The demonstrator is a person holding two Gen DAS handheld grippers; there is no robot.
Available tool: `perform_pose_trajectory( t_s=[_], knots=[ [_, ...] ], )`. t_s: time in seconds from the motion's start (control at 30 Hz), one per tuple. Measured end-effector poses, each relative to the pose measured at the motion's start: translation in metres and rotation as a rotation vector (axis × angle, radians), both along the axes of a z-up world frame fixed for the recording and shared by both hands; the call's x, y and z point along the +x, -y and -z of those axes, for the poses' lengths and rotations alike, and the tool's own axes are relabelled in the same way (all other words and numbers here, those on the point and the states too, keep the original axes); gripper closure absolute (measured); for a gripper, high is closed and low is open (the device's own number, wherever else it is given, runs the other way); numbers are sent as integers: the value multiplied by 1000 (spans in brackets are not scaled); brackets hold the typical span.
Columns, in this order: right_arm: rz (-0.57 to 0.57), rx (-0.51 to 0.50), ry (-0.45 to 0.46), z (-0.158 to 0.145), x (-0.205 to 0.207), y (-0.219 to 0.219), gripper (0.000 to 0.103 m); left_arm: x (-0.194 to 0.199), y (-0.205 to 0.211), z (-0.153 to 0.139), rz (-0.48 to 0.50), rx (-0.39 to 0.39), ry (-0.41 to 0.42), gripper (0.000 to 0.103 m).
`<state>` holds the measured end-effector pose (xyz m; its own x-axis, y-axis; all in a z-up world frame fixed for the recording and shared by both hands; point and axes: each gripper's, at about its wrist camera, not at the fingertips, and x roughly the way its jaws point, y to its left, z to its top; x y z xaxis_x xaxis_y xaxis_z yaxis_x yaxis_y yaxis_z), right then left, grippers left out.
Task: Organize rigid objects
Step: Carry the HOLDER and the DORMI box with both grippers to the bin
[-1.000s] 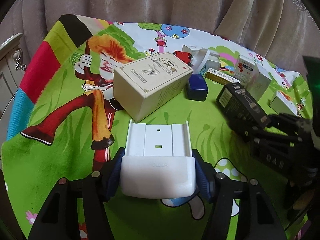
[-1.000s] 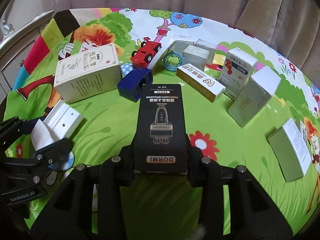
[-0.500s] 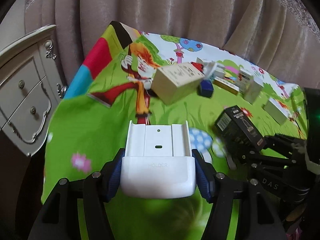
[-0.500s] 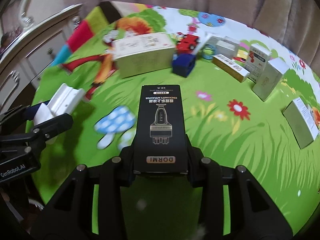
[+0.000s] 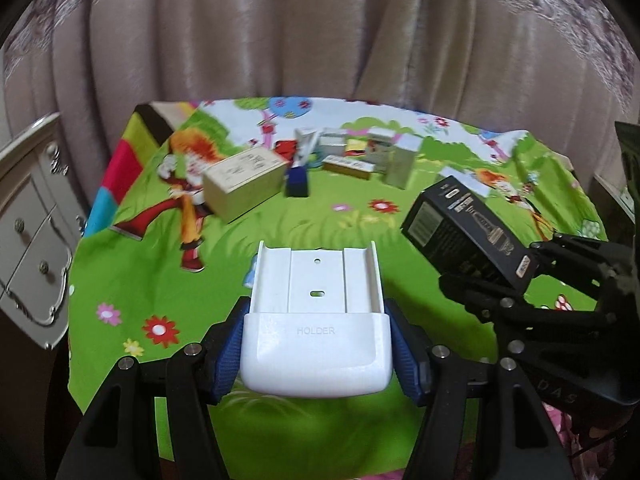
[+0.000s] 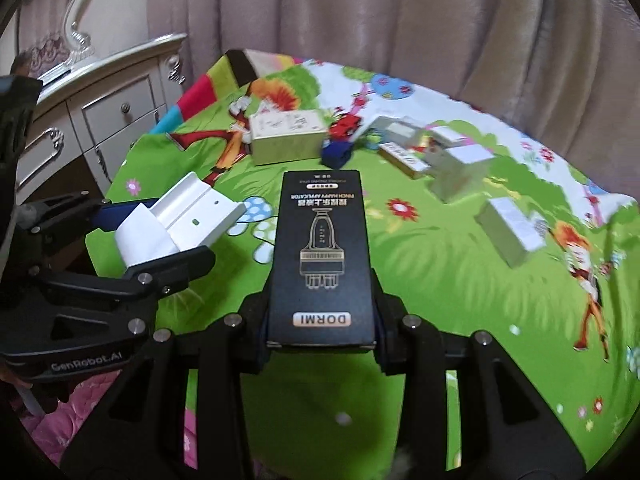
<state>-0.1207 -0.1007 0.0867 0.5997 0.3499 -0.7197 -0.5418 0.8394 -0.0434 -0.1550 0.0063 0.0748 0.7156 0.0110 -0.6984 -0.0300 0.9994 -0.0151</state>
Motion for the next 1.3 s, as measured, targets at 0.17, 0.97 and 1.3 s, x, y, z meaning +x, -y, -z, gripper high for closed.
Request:
perform_pose_trajectory(
  t_s=[0.17,0.97,1.3],
  knots=[
    [40,9,13,-8,-13,24,60,-7,18,-10,33,15,19,39],
    [339,57,-9,-24,-83,190,60,-19,149,-15,389,99,-41,39],
    [503,86,-29,-16,-114,261,60,-28,228,-10,592,122,-93,39]
  ],
)
